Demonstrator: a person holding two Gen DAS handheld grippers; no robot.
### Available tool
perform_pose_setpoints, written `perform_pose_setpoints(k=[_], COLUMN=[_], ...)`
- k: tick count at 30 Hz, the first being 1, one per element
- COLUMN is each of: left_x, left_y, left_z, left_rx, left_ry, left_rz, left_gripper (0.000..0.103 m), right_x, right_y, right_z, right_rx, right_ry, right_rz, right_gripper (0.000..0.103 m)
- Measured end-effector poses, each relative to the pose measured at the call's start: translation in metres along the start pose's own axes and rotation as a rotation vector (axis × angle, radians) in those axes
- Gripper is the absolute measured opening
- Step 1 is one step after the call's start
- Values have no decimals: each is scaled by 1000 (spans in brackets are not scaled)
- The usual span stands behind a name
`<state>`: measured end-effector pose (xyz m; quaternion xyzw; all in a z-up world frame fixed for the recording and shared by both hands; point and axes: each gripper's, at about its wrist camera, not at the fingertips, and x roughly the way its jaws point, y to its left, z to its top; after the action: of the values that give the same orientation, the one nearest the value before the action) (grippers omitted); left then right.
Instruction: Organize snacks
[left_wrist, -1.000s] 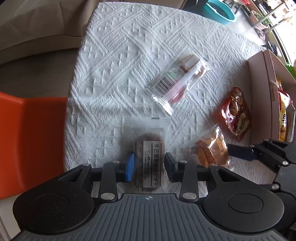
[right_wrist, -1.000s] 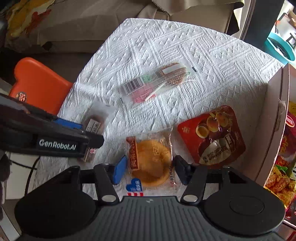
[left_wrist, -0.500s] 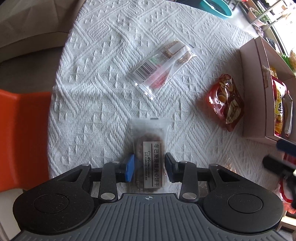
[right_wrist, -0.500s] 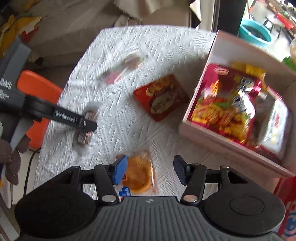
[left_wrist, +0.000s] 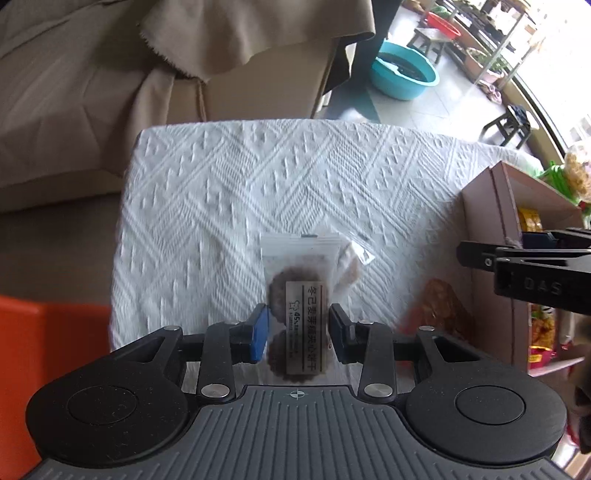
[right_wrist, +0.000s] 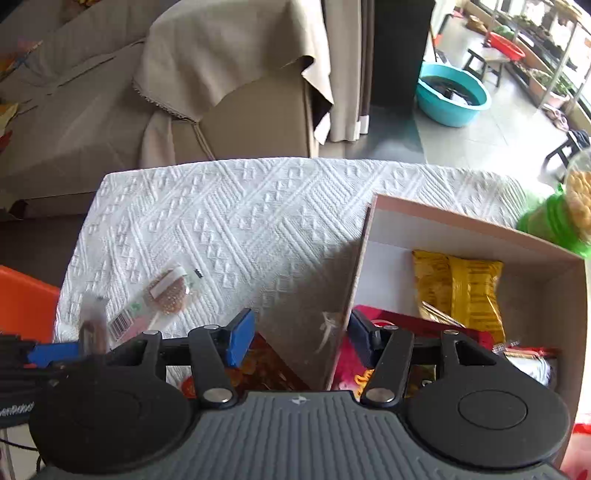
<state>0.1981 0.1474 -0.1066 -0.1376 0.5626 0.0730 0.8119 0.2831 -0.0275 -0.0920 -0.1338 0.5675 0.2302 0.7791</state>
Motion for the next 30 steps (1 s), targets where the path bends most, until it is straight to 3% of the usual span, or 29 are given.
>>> perform_pose_setpoints(k=[5, 10, 17, 20, 25, 30], left_x=[21, 9, -6, -13, -27, -33], left_y=[0, 21, 47, 45, 30, 14], left_z=[11, -23, -65, -79, -108, -134], left_rx=[82, 91, -72, -126, -172, -235], left_ry=[19, 76, 140, 159, 170, 192], left_rz=[-58, -62, -130, -148, -173, -148], left_gripper=[41, 40, 40, 40, 40, 40], right_x=[11, 22, 18, -8, -63, -73], right_y=[9, 40, 107, 112, 94, 67], right_z=[20, 47, 47, 31, -27, -97], right_rx=[2, -19, -165, -229, -300, -348], right_ry=[-20, -24, -64, -115, -196, -61], right_rz=[17, 117, 203, 188, 115, 107], right_gripper=[58, 58, 58, 58, 59, 62])
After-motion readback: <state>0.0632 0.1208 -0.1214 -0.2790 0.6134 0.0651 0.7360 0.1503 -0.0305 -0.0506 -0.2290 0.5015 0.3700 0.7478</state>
